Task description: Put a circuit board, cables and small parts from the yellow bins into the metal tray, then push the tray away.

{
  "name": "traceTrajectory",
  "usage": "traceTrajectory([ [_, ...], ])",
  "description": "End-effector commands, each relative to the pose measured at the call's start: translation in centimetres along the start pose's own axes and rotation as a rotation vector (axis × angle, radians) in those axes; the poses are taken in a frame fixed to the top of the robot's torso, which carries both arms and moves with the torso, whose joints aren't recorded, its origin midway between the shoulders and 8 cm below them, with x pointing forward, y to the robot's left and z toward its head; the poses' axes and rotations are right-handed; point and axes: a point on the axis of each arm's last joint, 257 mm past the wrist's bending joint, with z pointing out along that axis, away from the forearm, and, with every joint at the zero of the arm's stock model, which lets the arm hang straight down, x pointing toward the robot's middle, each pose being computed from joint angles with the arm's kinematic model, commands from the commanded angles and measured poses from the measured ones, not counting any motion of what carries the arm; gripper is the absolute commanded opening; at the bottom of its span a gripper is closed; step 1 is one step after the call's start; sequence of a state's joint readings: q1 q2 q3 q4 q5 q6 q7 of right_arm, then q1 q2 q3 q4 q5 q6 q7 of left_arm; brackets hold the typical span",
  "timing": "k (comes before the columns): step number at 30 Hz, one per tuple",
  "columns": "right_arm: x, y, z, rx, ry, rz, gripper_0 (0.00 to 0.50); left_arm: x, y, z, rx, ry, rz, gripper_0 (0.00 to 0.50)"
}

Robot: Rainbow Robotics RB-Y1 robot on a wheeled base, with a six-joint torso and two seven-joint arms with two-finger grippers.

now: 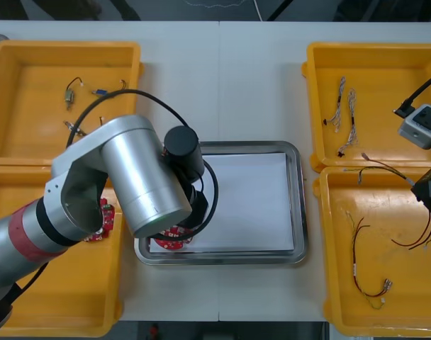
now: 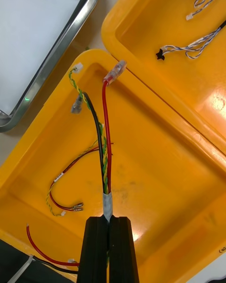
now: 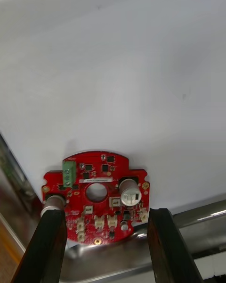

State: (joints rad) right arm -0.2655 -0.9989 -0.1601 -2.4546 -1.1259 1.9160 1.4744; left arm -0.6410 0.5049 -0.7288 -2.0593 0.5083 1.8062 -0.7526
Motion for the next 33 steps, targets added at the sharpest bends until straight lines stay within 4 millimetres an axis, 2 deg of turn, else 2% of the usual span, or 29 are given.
traceTrajectory([
  [1, -1.6, 0.8, -1.2, 0.029, -0.018, -0.135, 0.000, -3.8, 0.6, -5.1, 0.038, -0.079, -0.089, 0.500],
  [8, -4.7, 3.9, -1.2, 0.006, -0.048, -0.291, 0.000, -7.4, 5.2, -8.8, 0.059, -0.143, -0.206, 0.500],
  [12, -6.9, 6.6, -0.8, -0.023, -0.081, -0.378, 0.000, -9.2, 9.1, -10.1, 0.041, -0.179, -0.300, 0.500],
  [16, -9.3, 8.9, -0.1, -0.023, -0.108, -0.464, 0.000, -10.0, 13.3, -10.3, -0.003, -0.177, -0.389, 0.500],
  [22, -11.3, 13.0, 1.2, -0.058, -0.121, -0.589, 0.000, -11.1, 18.1, -10.3, -0.073, -0.175, -0.502, 0.500],
  [25, -12.0, 14.4, 1.8, -0.063, -0.127, -0.635, 0.000, -11.5, 20.2, -10.3, -0.097, -0.167, -0.565, 0.500],
  [33, -11.9, 14.9, 3.8, -0.021, -0.096, -0.825, 0.000, -12.9, 24.6, -10.7, -0.128, -0.149, -0.714, 0.500],
])
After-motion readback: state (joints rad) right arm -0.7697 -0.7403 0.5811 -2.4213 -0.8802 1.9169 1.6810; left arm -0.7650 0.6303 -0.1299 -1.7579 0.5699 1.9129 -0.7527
